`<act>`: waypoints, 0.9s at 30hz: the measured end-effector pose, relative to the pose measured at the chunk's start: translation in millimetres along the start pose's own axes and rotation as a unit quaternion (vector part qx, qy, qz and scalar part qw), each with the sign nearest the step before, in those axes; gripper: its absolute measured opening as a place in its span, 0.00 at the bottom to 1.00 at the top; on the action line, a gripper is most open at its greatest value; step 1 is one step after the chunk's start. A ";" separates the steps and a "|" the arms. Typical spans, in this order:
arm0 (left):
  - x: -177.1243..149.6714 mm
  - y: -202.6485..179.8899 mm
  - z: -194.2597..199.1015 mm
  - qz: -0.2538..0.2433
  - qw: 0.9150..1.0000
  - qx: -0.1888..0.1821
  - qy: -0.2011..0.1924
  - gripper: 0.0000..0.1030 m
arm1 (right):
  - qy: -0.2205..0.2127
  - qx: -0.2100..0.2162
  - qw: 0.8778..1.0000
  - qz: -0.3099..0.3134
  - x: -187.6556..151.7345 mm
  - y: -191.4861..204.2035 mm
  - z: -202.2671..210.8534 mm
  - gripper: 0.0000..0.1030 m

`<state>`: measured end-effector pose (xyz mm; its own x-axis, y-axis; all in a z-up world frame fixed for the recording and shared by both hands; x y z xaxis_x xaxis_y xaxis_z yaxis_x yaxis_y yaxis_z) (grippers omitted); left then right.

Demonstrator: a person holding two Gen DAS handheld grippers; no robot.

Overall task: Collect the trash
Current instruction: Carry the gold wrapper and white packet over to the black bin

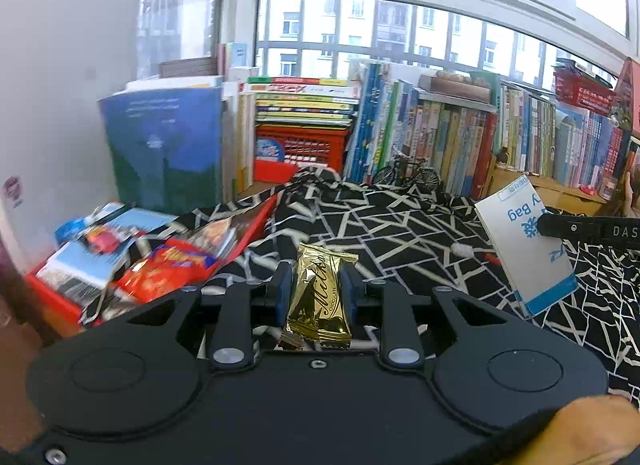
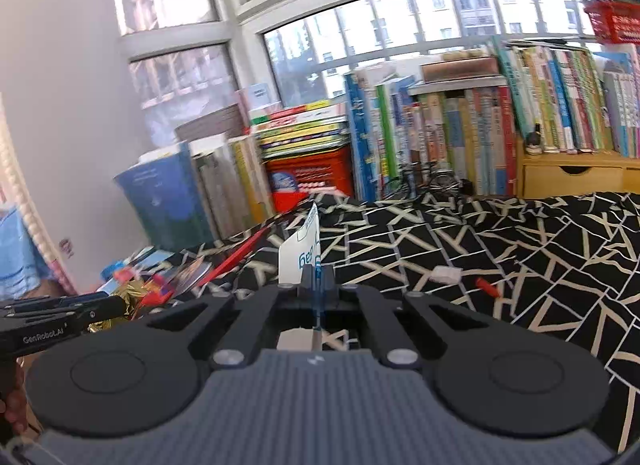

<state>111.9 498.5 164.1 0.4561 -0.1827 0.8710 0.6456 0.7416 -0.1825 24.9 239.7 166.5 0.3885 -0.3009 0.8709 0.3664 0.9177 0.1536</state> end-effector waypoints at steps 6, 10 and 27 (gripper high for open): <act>-24.8 24.5 26.9 0.029 0.999 0.016 0.013 0.24 | 0.009 0.016 1.000 0.013 -13.2 28.0 20.9 0.03; -41.6 39.3 38.6 0.034 0.999 0.017 0.031 0.24 | 0.012 0.023 0.999 0.020 -25.2 44.5 32.8 0.03; -151.7 73.0 38.0 0.064 0.987 0.023 0.148 0.23 | 0.123 0.106 0.982 0.093 -121.6 133.1 46.0 0.03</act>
Point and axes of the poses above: each gripper's, at about its wrist camera, not at the fingertips, and z roughly against the way its jaws point, y to its left, x to its top, the point moved 3 cm from there along -z, roughly the way its jaws point, and after that the axes turned 14 degrees about -x, right-handed, at the moved point
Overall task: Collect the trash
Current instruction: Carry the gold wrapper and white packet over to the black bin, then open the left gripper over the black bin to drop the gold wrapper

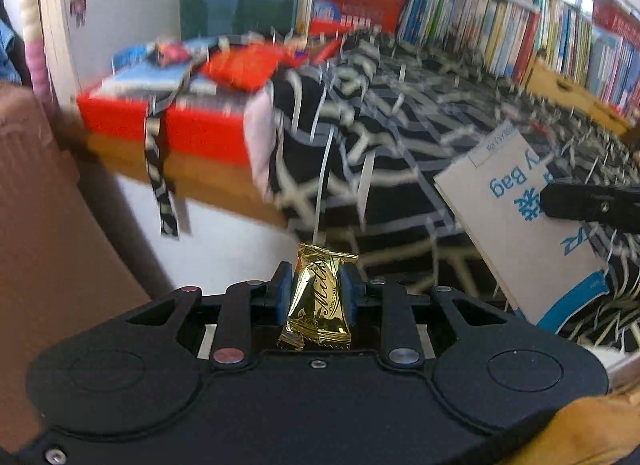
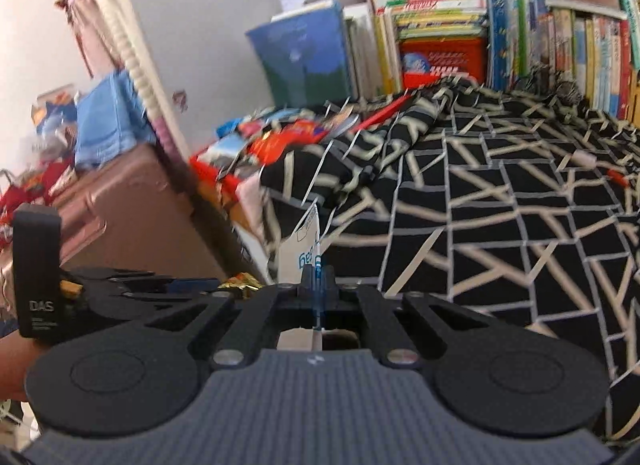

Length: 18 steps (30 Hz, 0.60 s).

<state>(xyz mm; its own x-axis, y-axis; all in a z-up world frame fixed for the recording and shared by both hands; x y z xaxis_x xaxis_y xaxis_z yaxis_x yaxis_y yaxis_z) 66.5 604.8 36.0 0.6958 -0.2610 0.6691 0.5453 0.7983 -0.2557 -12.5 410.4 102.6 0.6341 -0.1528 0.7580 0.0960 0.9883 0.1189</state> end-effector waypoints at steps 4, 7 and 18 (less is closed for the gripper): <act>-21.1 8.0 -14.5 0.003 0.999 -0.005 0.034 0.24 | 0.014 -0.005 1.000 0.004 -16.2 13.5 -4.2 0.03; -30.6 10.6 -20.1 -0.007 0.999 -0.006 0.044 0.24 | 0.025 -0.001 1.000 0.008 -23.5 19.1 -4.3 0.04; -20.1 18.1 -22.6 0.009 0.999 -0.006 0.035 0.67 | 0.033 -0.020 0.999 0.007 -26.8 20.7 -4.4 0.04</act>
Point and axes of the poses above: each gripper's, at about its wrist camera, not at the fingertips, and z roughly against the way its jaws point, y to its left, x to its top, the point moved 3 cm from there along -z, roughly the way its jaws point, and after that the axes turned 14 degrees about -x, right-handed, at the moved point
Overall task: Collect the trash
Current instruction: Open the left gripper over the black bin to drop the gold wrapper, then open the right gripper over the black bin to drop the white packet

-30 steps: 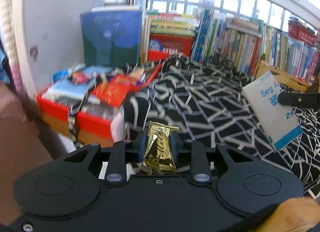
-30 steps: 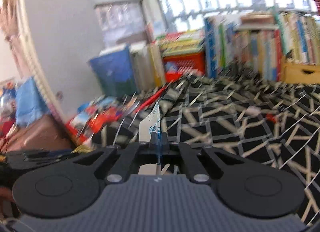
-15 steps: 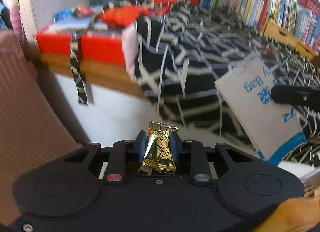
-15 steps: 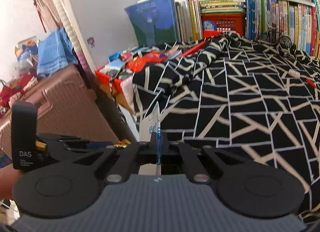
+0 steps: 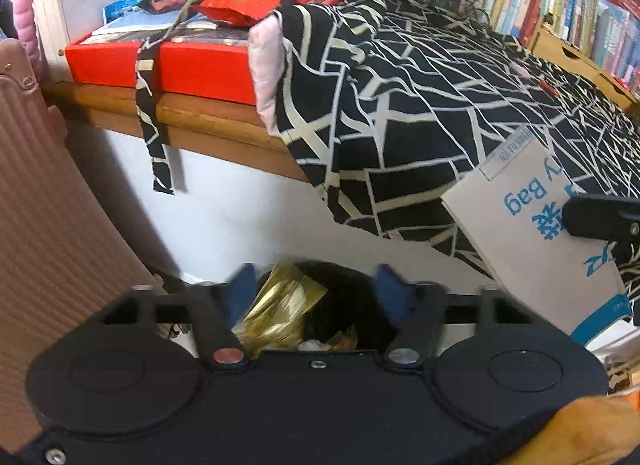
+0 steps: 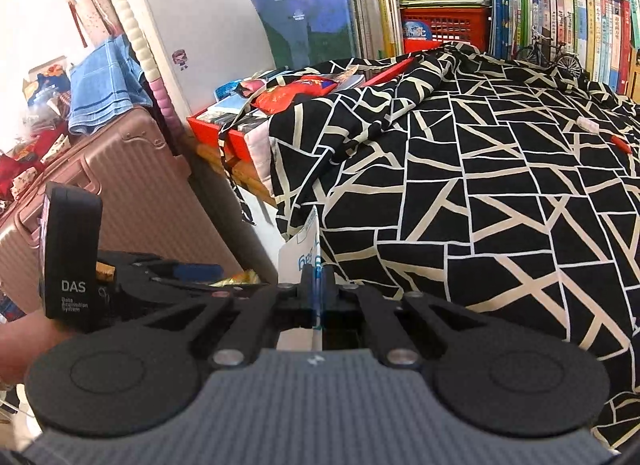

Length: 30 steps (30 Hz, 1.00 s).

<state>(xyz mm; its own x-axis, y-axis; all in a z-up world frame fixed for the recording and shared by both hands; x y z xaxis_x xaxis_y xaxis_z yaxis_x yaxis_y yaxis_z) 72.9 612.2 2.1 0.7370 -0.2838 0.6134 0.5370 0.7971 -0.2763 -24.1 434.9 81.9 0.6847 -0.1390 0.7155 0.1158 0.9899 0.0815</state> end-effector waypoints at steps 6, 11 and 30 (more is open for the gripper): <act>1.7 4.9 -0.6 0.003 1.000 0.005 -0.002 0.73 | 0.003 -0.012 1.000 0.001 -2.0 -0.9 -5.0 0.04; -1.4 15.4 7.5 0.026 1.000 0.012 -0.010 0.73 | 0.009 -0.015 1.000 0.000 -4.9 0.3 -10.9 0.04; -17.8 42.1 44.4 0.067 0.997 0.040 -0.023 0.74 | 0.028 -0.019 0.996 0.083 -9.6 41.7 -70.3 0.10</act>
Point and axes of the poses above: each gripper's, at about its wrist camera, not at the fingertips, and z roughly against the way its jaws point, y to its left, x to its top, the point moved 3 cm from there along -z, roughly the way its jaws point, and after that the axes turned 14 degrees about -x, right-handed, at the moved point
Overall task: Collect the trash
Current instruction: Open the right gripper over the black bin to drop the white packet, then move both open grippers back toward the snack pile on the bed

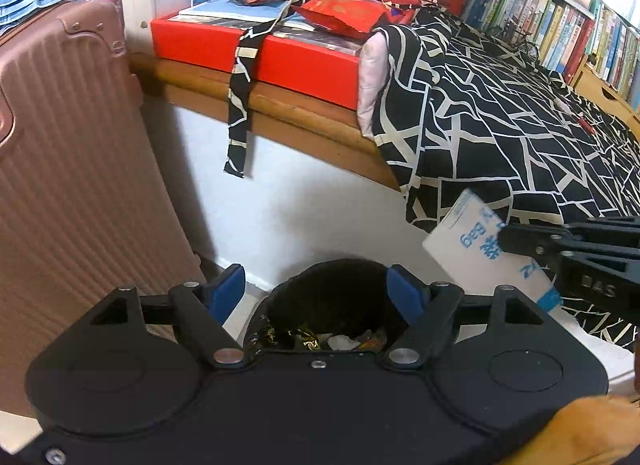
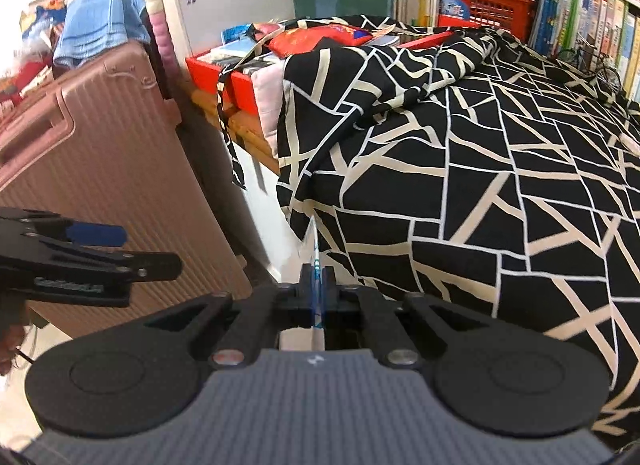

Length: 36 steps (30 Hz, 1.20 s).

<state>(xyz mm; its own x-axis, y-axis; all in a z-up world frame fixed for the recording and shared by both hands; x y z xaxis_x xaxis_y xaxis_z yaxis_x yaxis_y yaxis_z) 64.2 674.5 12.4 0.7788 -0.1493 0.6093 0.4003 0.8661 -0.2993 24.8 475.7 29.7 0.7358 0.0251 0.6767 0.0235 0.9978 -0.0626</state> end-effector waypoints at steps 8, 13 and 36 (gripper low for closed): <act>-0.5 6.7 9.0 0.008 1.000 0.007 -0.007 0.74 | -0.009 -0.020 1.000 -0.001 0.5 -2.8 -1.5 0.47; 4.4 0.6 21.2 0.001 1.000 -0.004 -0.013 0.74 | -0.013 -0.018 0.998 -0.050 -2.4 -24.6 16.9 0.69; 136.8 -142.2 123.8 -0.123 0.976 -0.141 -0.109 0.85 | -0.143 -0.083 0.958 -0.234 58.8 -159.0 174.3 1.00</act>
<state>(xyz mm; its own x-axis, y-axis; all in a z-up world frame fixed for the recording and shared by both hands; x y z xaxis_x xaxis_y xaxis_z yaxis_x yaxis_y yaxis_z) 54.1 590.0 229.2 0.5333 -0.2043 0.8209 0.7030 0.6468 -0.2957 -53.7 329.3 207.3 0.4043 -0.3824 0.8309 0.4295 0.8814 0.1966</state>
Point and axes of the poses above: each gripper's, at about its wrist camera, not at the fingertips, and z roughly against the way its jaws point, y to its left, x to its top, the point moved 3 cm from there along -z, roughly the way its jaws point, and after that the axes turned 14 degrees about -x, right-handed, at the moved point
